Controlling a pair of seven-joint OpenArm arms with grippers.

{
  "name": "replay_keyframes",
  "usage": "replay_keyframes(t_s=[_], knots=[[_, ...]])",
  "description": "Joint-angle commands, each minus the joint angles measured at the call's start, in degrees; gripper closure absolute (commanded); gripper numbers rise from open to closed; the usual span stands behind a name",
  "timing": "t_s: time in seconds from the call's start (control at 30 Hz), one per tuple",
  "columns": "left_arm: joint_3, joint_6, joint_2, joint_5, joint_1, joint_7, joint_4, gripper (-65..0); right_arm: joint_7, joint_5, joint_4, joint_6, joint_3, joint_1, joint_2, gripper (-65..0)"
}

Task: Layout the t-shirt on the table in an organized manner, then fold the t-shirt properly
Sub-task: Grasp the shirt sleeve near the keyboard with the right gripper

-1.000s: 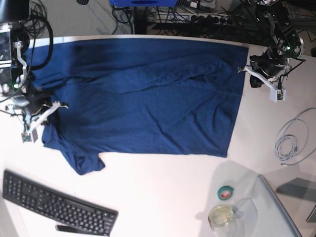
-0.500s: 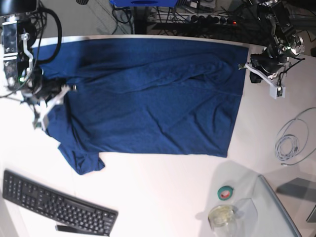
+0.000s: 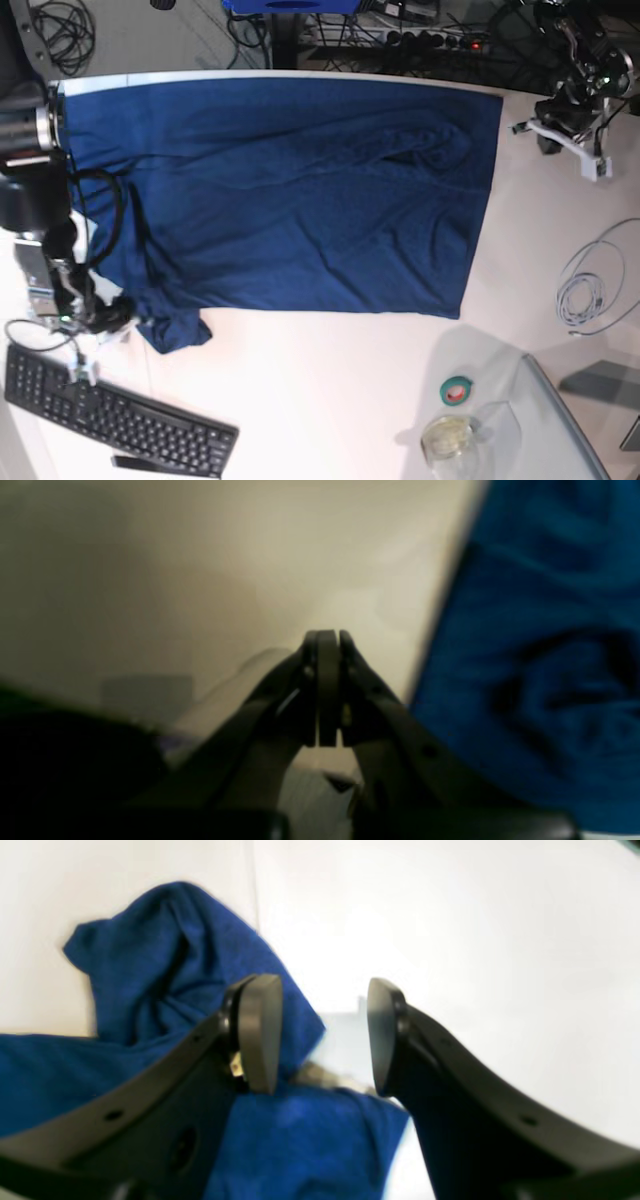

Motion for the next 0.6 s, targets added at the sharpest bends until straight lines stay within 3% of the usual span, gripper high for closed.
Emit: replay_keyframes(t_s=[0.0,0.57], knots=[[-0.22,-0.19,-0.67,-0.66,-0.31,-0.91,1.04,0.0,2.98,-0.01,-1.20,0.29,-1.27,2.29,0.46,-26.4],[-1.54,-0.19,-0.84,-0.66,-0.31,-0.91,0.60,0.0,9.93,-0.01,-9.03,-0.15,-3.03,1.15,-0.42,-25.7]])
